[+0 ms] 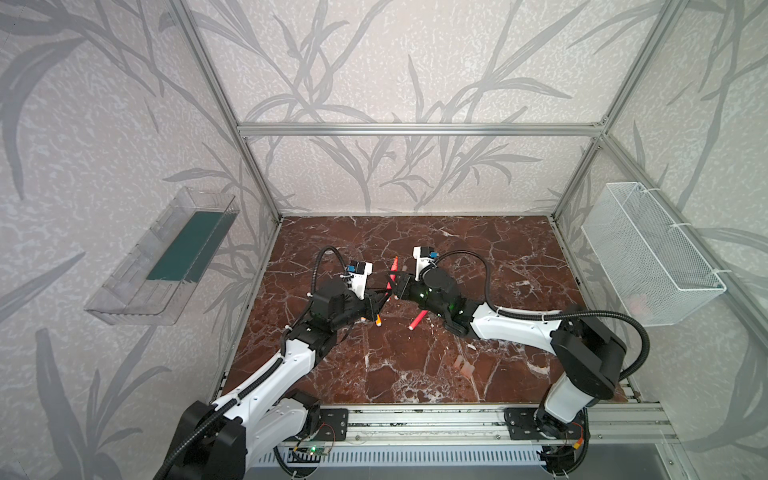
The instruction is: Insert the pens into the pen caps
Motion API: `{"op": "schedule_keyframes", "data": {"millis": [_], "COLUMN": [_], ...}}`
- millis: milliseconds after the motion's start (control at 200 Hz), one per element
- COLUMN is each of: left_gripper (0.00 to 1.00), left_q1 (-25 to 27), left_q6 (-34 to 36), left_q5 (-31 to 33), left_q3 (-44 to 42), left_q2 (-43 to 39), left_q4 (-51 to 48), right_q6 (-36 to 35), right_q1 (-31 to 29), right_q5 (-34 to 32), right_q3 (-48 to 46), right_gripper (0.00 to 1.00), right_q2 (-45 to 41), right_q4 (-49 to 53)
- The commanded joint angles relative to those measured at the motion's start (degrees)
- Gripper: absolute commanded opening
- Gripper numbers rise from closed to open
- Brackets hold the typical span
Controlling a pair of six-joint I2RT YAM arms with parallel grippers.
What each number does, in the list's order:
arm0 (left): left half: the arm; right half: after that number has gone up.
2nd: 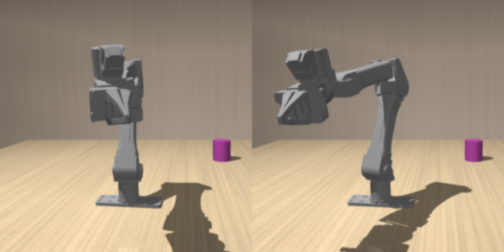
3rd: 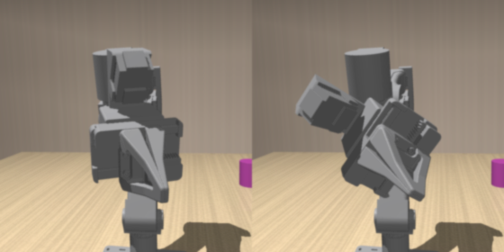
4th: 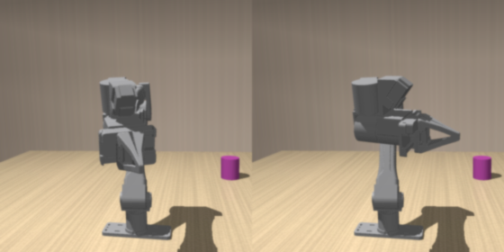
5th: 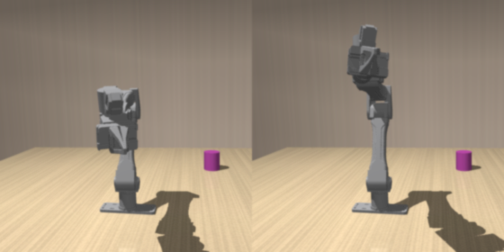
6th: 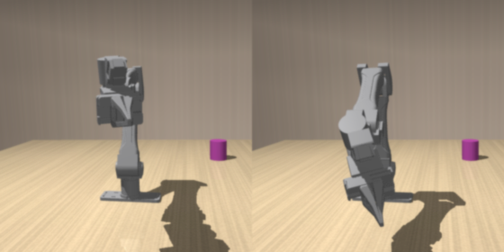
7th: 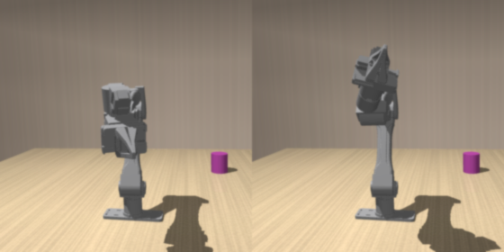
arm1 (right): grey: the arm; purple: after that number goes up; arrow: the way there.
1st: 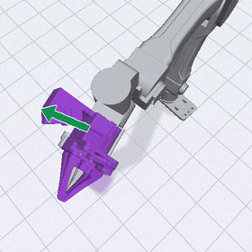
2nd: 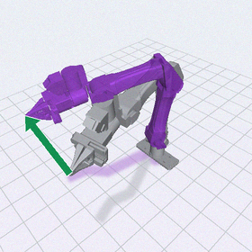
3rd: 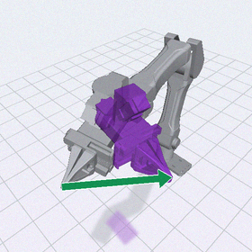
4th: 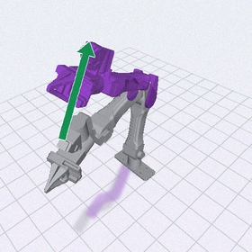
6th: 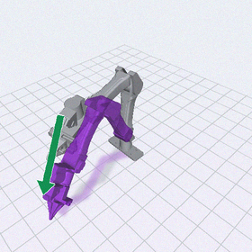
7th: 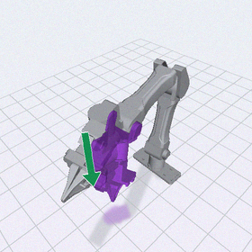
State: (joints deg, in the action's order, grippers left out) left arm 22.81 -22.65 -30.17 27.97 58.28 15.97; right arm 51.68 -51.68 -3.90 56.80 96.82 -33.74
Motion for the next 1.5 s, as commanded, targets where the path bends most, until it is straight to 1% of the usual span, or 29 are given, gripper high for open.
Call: {"op": "schedule_keyframes", "data": {"millis": [0, 60, 90, 130, 180, 220, 285, 330, 365, 380, 410, 485, 530, 555, 600, 615, 660, 690, 710, 750, 840, 885, 955, 990, 1035, 1135, 1315, 1410, 1499], "left_gripper": [0.0, 0.0, 0.03, 0.12, 0.3, 0.4, 0.49, 0.51, 0.5, 0.47, 0.38, 0.1, 0.01, 0.0, 0.0, 0.0, 0.0, 0.0, 0.0, 0.0, 0.0, 0.0, 0.0, 0.0, 0.0, 0.0, 0.0, 0.0, 0.0], "left_q1": [0.26, 0.31, 0.26, 0.3, 0.3, 0.28, 0.31, 0.27, 0.31, 0.27, 0.25, 0.31, 0.22, 0.22, 0.22, 0.22, 0.17, 0.22, 0.22, 0.22, 0.2, 0.21, 0.22, 0.21, 0.18, 0.22, 0.08, 0.07, 0.06], "left_q6": [0.77, 0.94, 0.98, 0.88, 0.39, -0.11, -0.57, -0.77, -0.81, -0.79, -0.89, -1.53, -1.92, -2.03, -2.0, -1.99, -1.78, -1.57, -1.43, -1.12, -0.81, -0.89, -1.94, -2.67, -3.08, -3.27, -5.01, -4.97, -4.77], "left_q5": [-3.02, -2.65, -2.46, -1.86, -0.94, -0.1, 0.72, 0.77, 0.58, 0.44, 0.09, 0.73, 1.64, 2.14, 2.75, 2.95, 3.83, 4.88, 5.85, 8.31, 16.24, 21.06, 29.76, 33.81, 37.18, 40.39, 47.26, 47.74, 47.54], "left_q3": [-0.72, -0.61, -0.63, -0.63, -0.61, -0.62, -0.14, 0.3, 0.8, 1.04, 1.49, 2.24, 2.43, 2.51, 2.23, 2.12, 1.88, 1.75, 1.56, 1.22, 0.87, 1.02, 0.88, 0.75, 0.18, -0.54, -0.32, -0.47, 0.14], "left_q2": [0.2, 0.5, 0.79, 1.32, 1.97, 2.61, 3.93, 5.04, 5.92, 6.44, 7.28, 8.61, 8.78, 8.7, 8.29, 8.1, 7.32, 6.56, 6.0, 4.94, 2.03, 0.62, -1.18, -2.0, -3.07, -5.17, -9.04, -10.96, -11.18], "left_q4": [3.35, 3.37, 3.8, 4.36, 5.32, 6.21, 7.26, 8.25, 8.81, 8.93, 9.39, 9.98, 10.02, 9.83, 9.52, 9.52, 8.95, 8.02, 7.33, 5.68, 0.05, -3.1, -7.71, -9.43, -10.49, -11.51, -15.28, -15.63, -16.3], "right_q6": [0.18, 0.39, 0.57, 0.85, 1.29, 1.69, 2.31, 2.59, 2.85, 2.89, 2.9, 2.77, 2.28, 1.87, 0.93, 0.64, -0.78, -1.64, -2.21, -3.13, -6.05, -6.73, -9.24, -10.59, -13.33, -18.07, -22.92, -24.91, -26.73], "right_q1": [-0.08, -0.08, -0.09, -0.04, -0.22, -0.32, -0.65, -0.85, -0.92, -0.95, -1.04, -1.18, -1.19, -1.23, -1.16, -1.14, -1.01, -0.94, -0.96, -0.97, -0.93, -0.96, -0.93, -0.97, -1.0, -1.02, -1.32, -1.34, -1.38], "right_q5": [0.82, 0.66, 0.65, 0.65, 0.78, 0.82, 0.76, 0.8, 0.74, 0.67, 0.58, 0.0, -0.72, -1.41, -3.26, -4.07, -6.71, -9.1, -11.05, -15.25, -24.32, -28.83, -35.23, -37.54, -39.99, -42.96, -46.1, -46.76, -47.25], "right_q3": [1.82, 1.55, 1.41, 1.13, 0.69, 0.45, 0.24, 0.16, 0.13, 0.04, 0.07, 0.56, 0.99, 1.29, 1.88, 2.05, 2.54, 2.8, 2.98, 3.53, 5.13, 5.99, 6.89, 7.6, 9.16, 14.66, 24.87, 28.01, 28.85], "right_gripper": [0.12, 0.02, 0.0, 0.0, 0.0, 0.0, 0.0, 0.0, 0.0, 0.0, 0.0, 0.0, 0.0, 0.0, 0.14, 0.21, 0.47, 0.6, 0.67, 0.74, 0.83, 0.86, 0.87, 0.88, 0.9, 0.92, 0.93, 0.94, 0.94], "right_q2": [0.66, 0.66, 0.66, 0.66, 0.66, 0.66, 2.41, 2.66, 2.84, 2.99, 3.26, 3.86, 4.21, 4.38, 4.6, 4.69, 5.02, 5.36, 5.72, 6.54, 9.08, 10.65, 13.92, 15.86, 18.42, 23.72, 31.45, 34.01, 35.42], "right_q4": [1.6, 1.65, 1.52, 1.15, 0.48, 0.1, -0.56, -0.94, -1.49, -1.77, -2.22, -2.21, -1.66, -1.29, -0.32, -0.02, 0.33, 0.27, 0.33, 0.34, -0.52, -1.29, -5.7, -8.0, -11.98, -12.84, -10.18, -9.33, -10.13]}}
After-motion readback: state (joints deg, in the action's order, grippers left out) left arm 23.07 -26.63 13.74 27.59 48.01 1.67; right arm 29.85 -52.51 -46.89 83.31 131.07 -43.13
